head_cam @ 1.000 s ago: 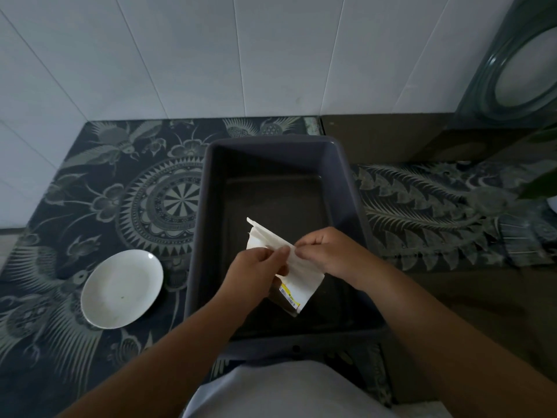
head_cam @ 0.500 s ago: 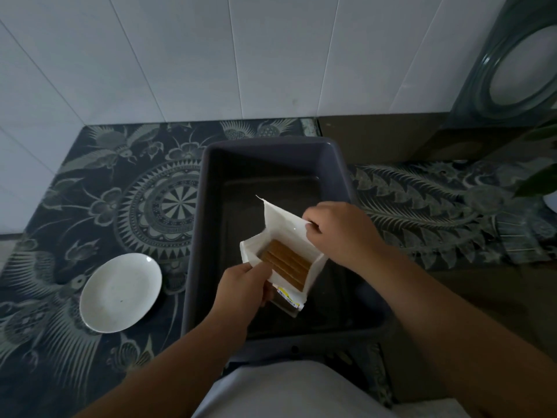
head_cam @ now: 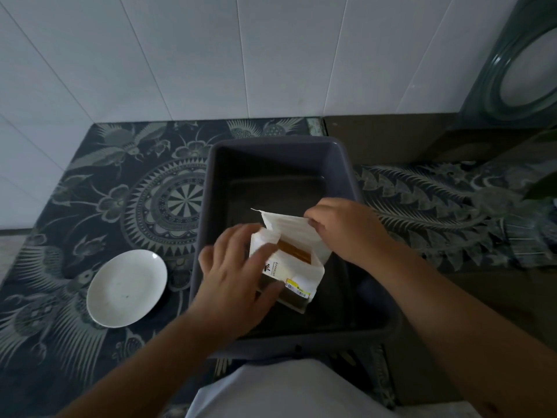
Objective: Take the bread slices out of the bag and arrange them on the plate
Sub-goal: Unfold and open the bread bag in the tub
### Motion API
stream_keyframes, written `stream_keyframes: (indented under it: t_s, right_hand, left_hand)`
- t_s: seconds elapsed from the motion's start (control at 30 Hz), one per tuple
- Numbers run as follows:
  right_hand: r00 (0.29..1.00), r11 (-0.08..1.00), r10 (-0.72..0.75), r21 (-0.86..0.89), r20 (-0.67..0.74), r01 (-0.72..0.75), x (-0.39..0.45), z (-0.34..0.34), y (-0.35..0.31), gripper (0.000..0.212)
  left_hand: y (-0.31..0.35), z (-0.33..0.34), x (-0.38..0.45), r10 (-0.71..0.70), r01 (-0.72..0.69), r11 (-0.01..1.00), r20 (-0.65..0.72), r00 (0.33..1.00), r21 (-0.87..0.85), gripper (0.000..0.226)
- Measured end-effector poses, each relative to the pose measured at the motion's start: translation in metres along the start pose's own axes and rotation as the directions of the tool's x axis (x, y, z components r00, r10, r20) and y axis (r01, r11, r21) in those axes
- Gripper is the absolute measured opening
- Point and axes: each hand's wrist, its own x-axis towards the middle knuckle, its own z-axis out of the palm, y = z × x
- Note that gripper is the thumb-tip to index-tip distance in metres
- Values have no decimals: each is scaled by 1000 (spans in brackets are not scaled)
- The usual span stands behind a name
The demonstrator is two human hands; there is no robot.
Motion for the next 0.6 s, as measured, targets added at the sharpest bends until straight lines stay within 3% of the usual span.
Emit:
stream_keyframes:
  t_s: [0.07, 0.13, 0.3, 0.5, 0.6]
  right_hand:
    - [999, 999, -46, -21, 20, 47, -1, 0, -1, 8]
    - [995, 995, -91, -31, 49, 92, -3, -1, -3, 8]
    - [996, 996, -82, -17, 38, 83, -10, -2, -4, 11]
    - [998, 998, -58, 28, 0, 58, -13, -4, -3, 12]
    - [997, 997, -67, 45, 26, 65, -13, -3, -5, 13]
  left_hand:
    - [-11, -6, 12, 192, -224, 957, 177, 965, 183, 64]
    - [-17, -10, 22, 214, -269, 938, 247, 945, 220, 64]
    - [-27, -11, 29, 274, -315, 927, 204, 940, 205, 36]
    - [-24, -6, 33, 266, -283, 950, 127, 955, 135, 57]
    - [-26, -4, 38, 239, -249, 960, 93, 967, 125, 50]
